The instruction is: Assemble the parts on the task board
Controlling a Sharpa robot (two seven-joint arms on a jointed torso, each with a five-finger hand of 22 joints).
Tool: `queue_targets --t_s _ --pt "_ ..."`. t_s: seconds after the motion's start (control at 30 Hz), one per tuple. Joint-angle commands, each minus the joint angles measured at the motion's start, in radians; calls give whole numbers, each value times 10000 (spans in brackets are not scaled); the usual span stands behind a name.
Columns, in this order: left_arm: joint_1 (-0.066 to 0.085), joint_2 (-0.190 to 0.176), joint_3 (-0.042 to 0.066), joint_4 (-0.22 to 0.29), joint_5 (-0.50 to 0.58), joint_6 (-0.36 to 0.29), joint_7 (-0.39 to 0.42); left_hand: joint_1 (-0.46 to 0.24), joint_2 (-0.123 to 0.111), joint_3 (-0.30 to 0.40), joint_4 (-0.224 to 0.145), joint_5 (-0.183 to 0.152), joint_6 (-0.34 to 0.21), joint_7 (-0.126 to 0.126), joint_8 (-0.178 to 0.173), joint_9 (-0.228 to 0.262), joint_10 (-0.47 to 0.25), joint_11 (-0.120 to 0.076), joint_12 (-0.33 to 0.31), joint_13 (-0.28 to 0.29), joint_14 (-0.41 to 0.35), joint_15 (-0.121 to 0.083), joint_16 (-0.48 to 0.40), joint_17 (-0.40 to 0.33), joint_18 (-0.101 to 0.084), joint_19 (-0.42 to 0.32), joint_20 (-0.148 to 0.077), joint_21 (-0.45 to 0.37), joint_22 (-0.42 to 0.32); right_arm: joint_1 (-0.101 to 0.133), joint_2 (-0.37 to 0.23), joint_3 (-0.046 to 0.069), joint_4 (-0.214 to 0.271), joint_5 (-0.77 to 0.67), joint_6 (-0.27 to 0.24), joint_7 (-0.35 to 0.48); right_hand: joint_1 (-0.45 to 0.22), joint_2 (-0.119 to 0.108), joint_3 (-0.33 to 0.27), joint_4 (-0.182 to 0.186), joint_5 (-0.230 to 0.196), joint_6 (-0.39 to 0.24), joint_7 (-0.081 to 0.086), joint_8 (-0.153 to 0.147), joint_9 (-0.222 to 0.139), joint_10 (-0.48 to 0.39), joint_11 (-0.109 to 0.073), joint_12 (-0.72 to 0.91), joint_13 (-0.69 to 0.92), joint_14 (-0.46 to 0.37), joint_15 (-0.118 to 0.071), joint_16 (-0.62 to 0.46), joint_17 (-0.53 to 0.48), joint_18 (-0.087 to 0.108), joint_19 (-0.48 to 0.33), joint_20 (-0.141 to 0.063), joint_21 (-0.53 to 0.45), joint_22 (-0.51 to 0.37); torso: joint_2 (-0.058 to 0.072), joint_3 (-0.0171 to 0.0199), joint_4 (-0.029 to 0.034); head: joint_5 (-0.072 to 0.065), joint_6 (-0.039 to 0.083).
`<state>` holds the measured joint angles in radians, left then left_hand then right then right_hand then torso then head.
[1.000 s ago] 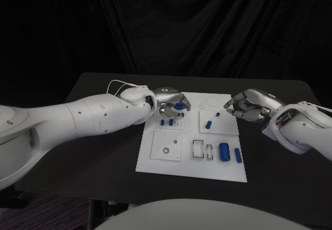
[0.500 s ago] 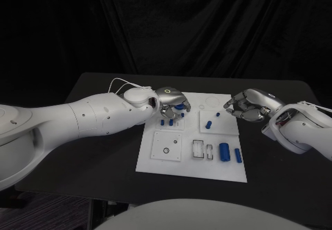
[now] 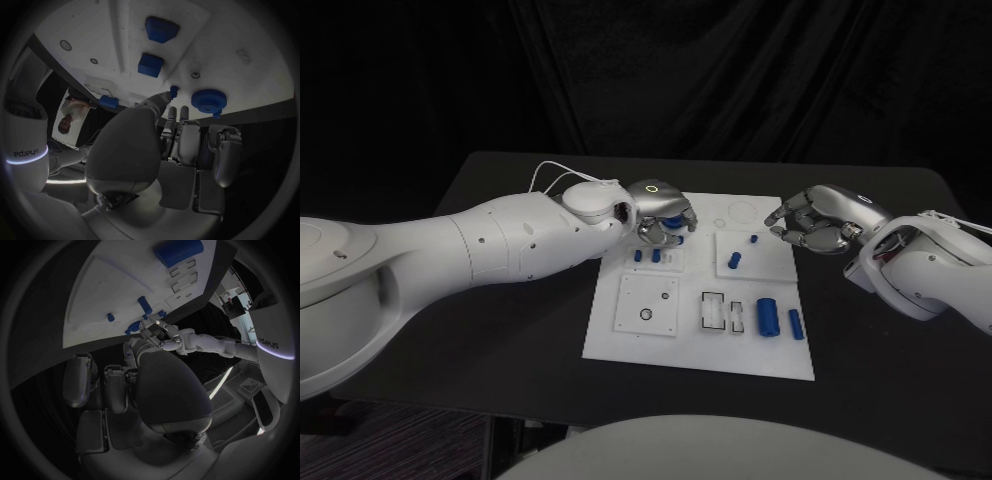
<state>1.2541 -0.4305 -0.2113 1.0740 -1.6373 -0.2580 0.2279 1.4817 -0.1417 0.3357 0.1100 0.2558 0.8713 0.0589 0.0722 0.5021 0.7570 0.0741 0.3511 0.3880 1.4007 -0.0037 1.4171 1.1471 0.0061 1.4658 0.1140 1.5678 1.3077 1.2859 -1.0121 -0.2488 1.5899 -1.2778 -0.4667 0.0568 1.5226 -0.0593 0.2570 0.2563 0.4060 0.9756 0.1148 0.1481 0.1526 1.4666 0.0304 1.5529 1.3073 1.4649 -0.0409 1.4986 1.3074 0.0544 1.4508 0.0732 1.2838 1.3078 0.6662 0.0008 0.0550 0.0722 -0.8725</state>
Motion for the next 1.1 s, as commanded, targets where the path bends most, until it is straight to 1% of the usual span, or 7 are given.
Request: queue_targets --t_s 0.03,0.3,0.47,0.67,0.8,0.9,1.1 --pt "-25 80 9 -70 -94 66 -50 55 20 74 -20 42 296 62 109 -12 244 -2 73 -5 -52 -37 -42 -8 -61 1050 -65 30 2631 -25 -9 9 22 3 -8 -72 57 -44 34 -12 58 72 30 -25 1 763 41 -34 2328 844 48 -32 1850 123 2 -14 -4 1613 -6 2 7 6 -2" --pt "-76 194 8 -176 -94 225 -48 37 17 58 -40 -60 344 5 87 -33 455 3 221 58 -107 -28 -79 -110 -61 1050 -62 30 2631 -25 6 9 22 3 7 -80 52 -40 38 -11 62 78 30 -23 1 758 41 -38 2324 841 47 -41 1840 126 -4 -15 -20 1609 13 -4 -7 21 -2" --pt "-117 222 8 -204 -94 301 -41 35 45 45 -67 -104 372 2 61 -52 669 -25 420 186 -111 -39 -71 -112 -61 1050 -65 30 2631 -25 14 9 15 3 16 -83 52 -40 38 -11 62 78 30 -23 1 758 41 -38 2324 841 47 -41 1840 126 -4 -15 -20 1609 6 -2 5 -11 -2" --pt "-170 211 8 -228 -94 384 -43 38 82 44 -84 -98 437 28 67 -55 811 -61 563 289 -109 -61 -65 -113 -61 1050 -77 30 2631 -25 30 9 -6 3 41 -90 52 -40 38 -11 62 78 30 -23 1 758 41 -38 2324 841 47 -41 1840 126 -4 -15 -20 1609 -13 5 1 -6 -2" --pt "-189 206 8 -241 -94 404 -61 34 74 41 -85 -95 437 25 64 -57 799 -59 558 290 -128 -62 -82 -159 -61 1050 -78 30 2631 -26 39 8 -20 3 54 -92 52 -40 38 -11 62 78 30 -23 1 758 41 -38 2324 841 47 -41 1840 126 -4 -15 -20 1609 -13 0 -1 -2 -2" --pt "-201 206 8 -253 -94 408 -68 34 90 49 -83 -79 445 26 64 -58 810 -59 567 297 -119 -64 -74 -139 -61 1050 -80 30 2631 -26 47 8 -26 3 60 -92 52 -40 38 -11 62 78 30 -23 1 758 41 -38 2324 841 47 -41 1840 126 -4 -15 -20 1609 -13 -2 4 -14 -2" --pt "-213 214 8 -270 -94 379 -80 77 133 94 -115 2 475 23 58 -64 910 -92 620 334 -121 -82 -75 -158 -61 1050 -88 30 2631 -26 50 8 -30 3 67 -94 52 -40 38 -11 62 78 30 -23 1 758 41 -38 2324 841 47 -41 1840 126 -4 -15 -20 1609 -14 5 10 -36 -2"
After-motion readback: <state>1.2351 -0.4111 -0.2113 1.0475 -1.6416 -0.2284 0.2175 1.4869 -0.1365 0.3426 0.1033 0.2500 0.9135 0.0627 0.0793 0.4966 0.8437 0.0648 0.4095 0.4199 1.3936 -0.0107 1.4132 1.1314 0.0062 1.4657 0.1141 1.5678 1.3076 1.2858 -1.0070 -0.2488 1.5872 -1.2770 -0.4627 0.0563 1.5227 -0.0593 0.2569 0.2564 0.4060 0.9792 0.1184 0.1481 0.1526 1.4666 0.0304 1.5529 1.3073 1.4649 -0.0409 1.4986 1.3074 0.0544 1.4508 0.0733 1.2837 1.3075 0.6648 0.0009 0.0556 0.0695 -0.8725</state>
